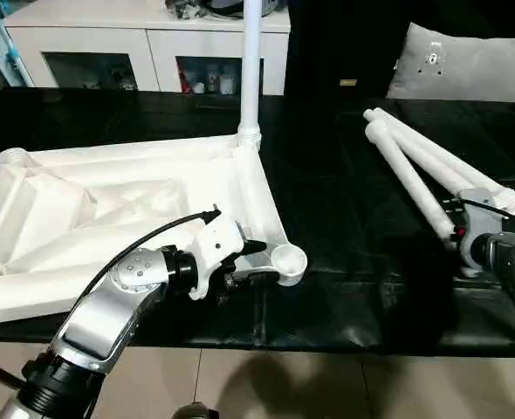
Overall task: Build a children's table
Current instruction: Insert table leg to table base
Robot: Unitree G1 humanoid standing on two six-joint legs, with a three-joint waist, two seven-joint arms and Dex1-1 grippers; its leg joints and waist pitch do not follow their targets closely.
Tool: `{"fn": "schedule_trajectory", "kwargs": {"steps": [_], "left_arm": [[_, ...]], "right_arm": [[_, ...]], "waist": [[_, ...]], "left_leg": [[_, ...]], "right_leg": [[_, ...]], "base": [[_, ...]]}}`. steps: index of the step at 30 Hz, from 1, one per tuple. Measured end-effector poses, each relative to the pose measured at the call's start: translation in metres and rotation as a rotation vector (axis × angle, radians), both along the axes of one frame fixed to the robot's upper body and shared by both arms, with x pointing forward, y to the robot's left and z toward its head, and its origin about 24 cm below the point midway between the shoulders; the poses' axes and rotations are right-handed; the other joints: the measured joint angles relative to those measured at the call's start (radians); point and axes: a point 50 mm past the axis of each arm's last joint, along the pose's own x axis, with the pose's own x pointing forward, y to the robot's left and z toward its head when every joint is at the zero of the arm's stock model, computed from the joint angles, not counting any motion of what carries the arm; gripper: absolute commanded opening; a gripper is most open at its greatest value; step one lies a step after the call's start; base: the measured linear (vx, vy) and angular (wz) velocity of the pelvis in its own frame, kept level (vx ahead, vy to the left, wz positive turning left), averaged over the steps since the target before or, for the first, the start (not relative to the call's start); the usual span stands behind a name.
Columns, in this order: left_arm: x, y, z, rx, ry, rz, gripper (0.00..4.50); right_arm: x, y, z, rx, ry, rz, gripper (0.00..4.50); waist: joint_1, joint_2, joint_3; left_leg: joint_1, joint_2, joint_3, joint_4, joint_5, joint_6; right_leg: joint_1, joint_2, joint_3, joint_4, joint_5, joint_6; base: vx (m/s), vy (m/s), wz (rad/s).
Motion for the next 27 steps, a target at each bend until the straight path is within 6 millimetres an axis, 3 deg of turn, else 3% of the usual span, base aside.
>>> {"fn": "schedule_trajectory", "kwargs": {"steps": [12, 27], "left_arm": [[0.000, 0.001, 0.000, 0.006, 0.002, 0.002, 2.65], [-0.001, 0.003, -0.001, 0.035, -0.002, 0.002, 2.65]], "right_arm": [[0.008, 0.034, -0.001, 0.055, 0.008, 0.171, 2.76], [0.006, 0.093, -0.011, 0.112, -0.010, 0.366, 1.58]], "waist": [[0.000, -0.003, -0.001], [-0.002, -0.018, -0.007]], "left_leg": [[0.000, 0.001, 0.000, 0.000, 0.000, 0.000], [0.002, 0.002, 0.000, 0.000, 0.000, 0.000]], "right_leg": [[0.000, 0.000, 0.000, 0.000, 0.000, -0.001], [0.001, 0.001, 0.000, 0.000, 0.000, 0.000]], "base": [[0.000, 0.000, 0.00], [0.000, 0.000, 0.00]]}}
